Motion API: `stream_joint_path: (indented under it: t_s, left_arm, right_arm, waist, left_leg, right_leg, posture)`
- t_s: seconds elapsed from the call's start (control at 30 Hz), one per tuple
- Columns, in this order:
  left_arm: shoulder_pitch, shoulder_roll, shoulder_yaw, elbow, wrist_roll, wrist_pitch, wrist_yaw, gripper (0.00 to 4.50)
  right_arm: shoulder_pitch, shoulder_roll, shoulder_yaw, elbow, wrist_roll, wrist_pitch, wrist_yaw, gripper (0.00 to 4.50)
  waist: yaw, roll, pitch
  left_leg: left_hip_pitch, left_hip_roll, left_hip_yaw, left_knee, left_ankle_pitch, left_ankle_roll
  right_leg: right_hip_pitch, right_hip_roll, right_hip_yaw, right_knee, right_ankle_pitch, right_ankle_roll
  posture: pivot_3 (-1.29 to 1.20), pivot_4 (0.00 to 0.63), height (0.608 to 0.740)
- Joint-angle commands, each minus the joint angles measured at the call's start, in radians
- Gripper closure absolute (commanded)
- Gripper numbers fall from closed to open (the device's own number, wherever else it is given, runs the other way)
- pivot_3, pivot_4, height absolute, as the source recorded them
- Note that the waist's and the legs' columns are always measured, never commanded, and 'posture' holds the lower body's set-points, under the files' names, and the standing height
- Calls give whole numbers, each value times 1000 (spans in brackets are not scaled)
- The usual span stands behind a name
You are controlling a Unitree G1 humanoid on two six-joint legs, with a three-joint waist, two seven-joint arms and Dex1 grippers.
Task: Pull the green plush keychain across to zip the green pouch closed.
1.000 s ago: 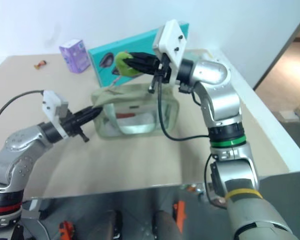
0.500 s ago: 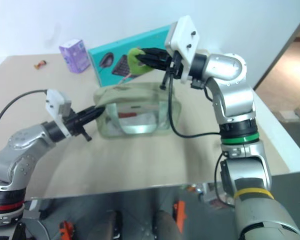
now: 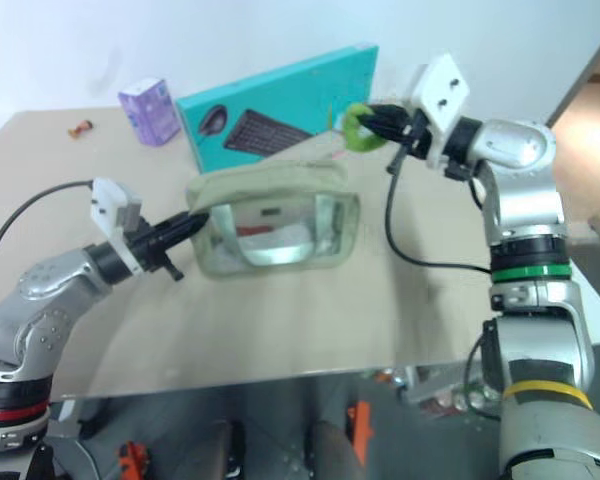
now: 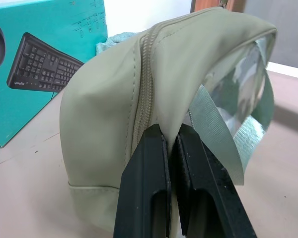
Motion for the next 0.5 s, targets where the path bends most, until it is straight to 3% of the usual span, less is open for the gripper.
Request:
stream_joint_path:
  t_s: [0.03, 0.23, 0.5]
  left_arm:
    - [5, 19, 35, -37, -2, -2, 8, 4500]
    - [18, 26, 37, -42, 5, -7, 1, 4500]
    - [10, 31, 28, -40, 19, -17, -9, 4500]
  right_arm:
    - [13, -72, -35, 96, -71, -86, -55, 4475]
    - [73, -117, 9, 207, -207, -163, -165, 4475]
    - [321, -22, 104, 8, -297, -151, -212, 4475]
  waist:
    - [0, 0, 0]
    - [-3, 0, 0]
    - [-6, 0, 0]
  left_leg:
    - [0, 0, 0, 0, 0, 0]
    - [1, 0, 0, 0, 0, 0]
    - [2, 0, 0, 0, 0, 0]
  right_leg:
    - [0, 0, 0, 0, 0, 0]
    - [0, 0, 1, 0, 0, 0]
    - [1, 1, 2, 0, 0, 1]
  posture:
    - [0, 150, 740]
    - [0, 150, 740]
    - [0, 150, 740]
